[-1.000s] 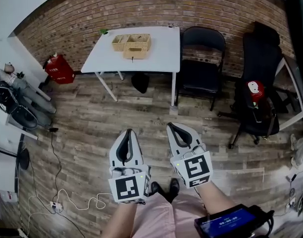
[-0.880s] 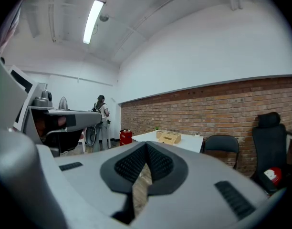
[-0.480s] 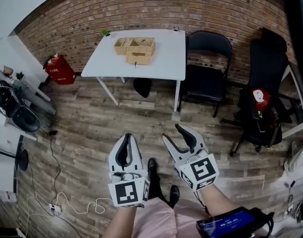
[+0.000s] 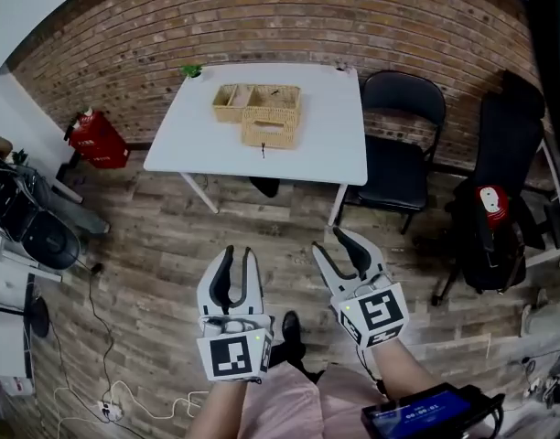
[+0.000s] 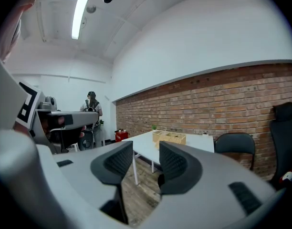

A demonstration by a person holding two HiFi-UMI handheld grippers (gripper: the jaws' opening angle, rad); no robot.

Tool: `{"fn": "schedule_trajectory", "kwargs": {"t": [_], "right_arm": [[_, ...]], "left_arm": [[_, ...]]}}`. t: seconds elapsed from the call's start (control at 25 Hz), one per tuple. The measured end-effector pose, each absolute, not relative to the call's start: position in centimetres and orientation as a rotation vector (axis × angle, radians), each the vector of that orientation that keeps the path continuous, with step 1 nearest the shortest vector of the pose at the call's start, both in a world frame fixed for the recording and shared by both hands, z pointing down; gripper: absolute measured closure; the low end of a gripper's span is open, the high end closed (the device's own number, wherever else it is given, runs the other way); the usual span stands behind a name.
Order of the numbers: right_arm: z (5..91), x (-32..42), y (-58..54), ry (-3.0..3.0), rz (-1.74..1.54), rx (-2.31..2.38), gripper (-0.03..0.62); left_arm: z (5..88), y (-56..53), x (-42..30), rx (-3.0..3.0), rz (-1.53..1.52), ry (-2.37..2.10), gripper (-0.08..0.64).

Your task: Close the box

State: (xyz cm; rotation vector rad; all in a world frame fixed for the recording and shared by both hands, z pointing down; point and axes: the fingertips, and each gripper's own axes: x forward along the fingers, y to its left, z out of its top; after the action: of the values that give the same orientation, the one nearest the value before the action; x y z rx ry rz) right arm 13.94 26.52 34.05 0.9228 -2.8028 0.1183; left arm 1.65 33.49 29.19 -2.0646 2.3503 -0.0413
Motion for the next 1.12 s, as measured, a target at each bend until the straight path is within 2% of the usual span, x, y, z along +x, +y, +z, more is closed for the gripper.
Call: {"fn": "schedule_trajectory", "kwargs": {"t": [0.32,1.12], "right_arm": [[32.9,9.0,19.4,-2.772,0.084,1.033,0.431],[36.5,6.2,8.2,-2.732,0.186,1.073,0.442]], "left_arm": [[28.5,26.9,-4.6,-2.104,-0.028,2.284,0.457],[33.2,15.2,-7.4,-2.227,-0.187,2.23,0.459]]}}
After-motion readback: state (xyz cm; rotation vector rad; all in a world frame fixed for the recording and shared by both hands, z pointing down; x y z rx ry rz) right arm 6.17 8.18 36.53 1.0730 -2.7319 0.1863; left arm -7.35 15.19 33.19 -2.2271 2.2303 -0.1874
